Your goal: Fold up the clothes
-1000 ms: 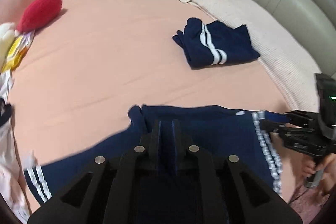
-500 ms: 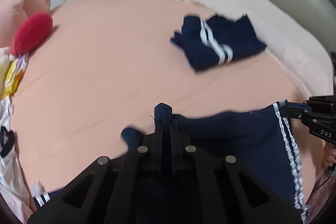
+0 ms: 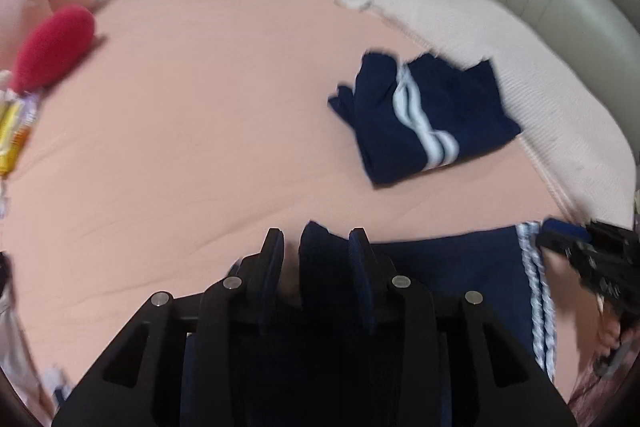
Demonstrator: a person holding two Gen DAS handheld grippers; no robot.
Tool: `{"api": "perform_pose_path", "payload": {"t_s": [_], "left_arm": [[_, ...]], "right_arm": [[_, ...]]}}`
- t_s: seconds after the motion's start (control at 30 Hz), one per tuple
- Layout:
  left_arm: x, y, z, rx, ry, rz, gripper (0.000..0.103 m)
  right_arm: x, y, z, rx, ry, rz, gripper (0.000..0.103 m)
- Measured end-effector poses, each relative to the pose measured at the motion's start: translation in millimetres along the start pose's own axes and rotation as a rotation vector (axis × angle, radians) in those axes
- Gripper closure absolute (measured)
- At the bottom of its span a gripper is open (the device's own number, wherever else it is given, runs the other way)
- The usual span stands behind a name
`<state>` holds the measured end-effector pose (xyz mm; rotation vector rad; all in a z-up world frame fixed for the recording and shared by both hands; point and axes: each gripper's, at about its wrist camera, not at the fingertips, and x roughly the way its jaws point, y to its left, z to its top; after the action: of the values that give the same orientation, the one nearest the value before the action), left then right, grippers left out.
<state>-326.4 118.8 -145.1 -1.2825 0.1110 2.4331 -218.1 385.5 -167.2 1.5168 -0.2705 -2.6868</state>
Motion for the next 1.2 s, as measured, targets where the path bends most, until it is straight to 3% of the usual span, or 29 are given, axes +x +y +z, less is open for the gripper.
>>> {"api": "perform_pose_path", "payload": {"t_s": [0.13,0.33,0.5,0.6,0.77,0.9,1.07,1.2], "left_arm": [[-52.1,1.9,-52.7,0.002,0.025,0.054,0.067],[-114.6,17.2,-149.1,-0.135,0.106,0.201,0.067],[-151.5,28.2,-217.5,-0.357,0.084,0.152,0.067],[-158.1,30.6,-242.6,-0.436,0.064,0.139,0.067],[-169.5,31.1,-251.7,-0.479,-0.021,0.037,0.067],[-171.0,15.4,-250.1,-0.420,-0.030,-0.009,0.067],[-173.7,-1.1,-252.5,-0.326,-0.020,0.032,0.067],[-155.2,-5.5,-254.2,-0.294,0.042,0.125,0.067]], "right_arm": [[-24.6,11.9,-6.8,-0.023,-0.044,0.007,0.078],[-56.9,54.7,-57.2,-0.039,0.054,0.147,0.078],[-82.5,77.2,-110.5,-0.050,0.053,0.149,0.078],[-86.2,87.0,-135.0,-0.059,0.071,0.138,0.078],[-98.7,98.5,-153.5,-0.096,0.042,0.088,0.078],[-102.6,103.5,-156.0,-0.109,0.038,0.071,0.078],[-105.7,106.2,-165.3,-0.141,0.047,0.030,0.076],[-94.3,105.4,-172.7,-0.159,0.076,-0.010,0.076]]}}
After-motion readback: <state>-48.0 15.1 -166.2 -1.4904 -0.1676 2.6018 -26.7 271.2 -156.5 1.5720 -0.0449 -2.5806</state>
